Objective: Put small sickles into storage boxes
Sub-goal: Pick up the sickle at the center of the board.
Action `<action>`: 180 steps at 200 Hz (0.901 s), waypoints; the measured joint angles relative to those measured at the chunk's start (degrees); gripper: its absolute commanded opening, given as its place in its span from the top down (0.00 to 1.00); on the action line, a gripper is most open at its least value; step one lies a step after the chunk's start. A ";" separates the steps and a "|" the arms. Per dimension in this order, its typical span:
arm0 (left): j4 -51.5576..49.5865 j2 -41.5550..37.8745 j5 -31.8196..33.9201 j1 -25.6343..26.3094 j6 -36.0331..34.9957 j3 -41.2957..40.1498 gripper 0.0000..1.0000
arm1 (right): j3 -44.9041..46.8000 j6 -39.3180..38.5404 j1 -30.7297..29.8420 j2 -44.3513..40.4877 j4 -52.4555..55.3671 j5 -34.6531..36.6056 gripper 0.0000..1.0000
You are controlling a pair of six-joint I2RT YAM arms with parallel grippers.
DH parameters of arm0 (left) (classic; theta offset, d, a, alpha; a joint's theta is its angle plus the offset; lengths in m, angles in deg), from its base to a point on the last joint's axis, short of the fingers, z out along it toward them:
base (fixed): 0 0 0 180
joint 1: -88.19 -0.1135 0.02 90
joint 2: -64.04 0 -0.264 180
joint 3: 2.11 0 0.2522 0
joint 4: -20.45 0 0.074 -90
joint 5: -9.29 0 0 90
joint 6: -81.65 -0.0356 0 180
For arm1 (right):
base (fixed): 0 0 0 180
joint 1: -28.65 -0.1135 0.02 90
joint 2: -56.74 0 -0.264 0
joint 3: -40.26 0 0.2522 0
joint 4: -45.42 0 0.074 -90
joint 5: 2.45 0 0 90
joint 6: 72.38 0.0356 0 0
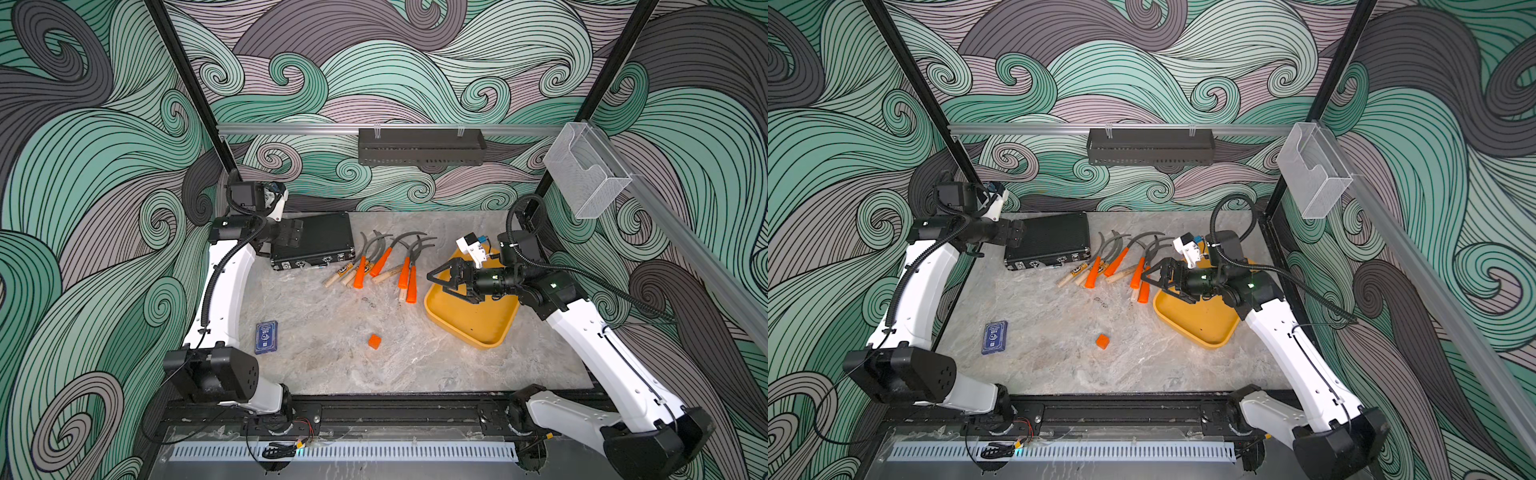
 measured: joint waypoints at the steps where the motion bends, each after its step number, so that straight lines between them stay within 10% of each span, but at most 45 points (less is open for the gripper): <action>1: -0.09 0.04 0.07 0.00 0.00 0.07 0.01 | 0.26 0.37 0.00 -0.07 -0.39 -0.33 0.01; 68: -2.47 1.09 0.15 0.00 -0.90 1.51 0.01 | -11.69 -3.06 -5.18 6.58 4.48 -3.26 0.07; 180: -0.17 3.50 -5.79 0.00 3.50 0.66 0.02 | -24.65 -8.70 -6.34 17.22 14.86 15.47 0.23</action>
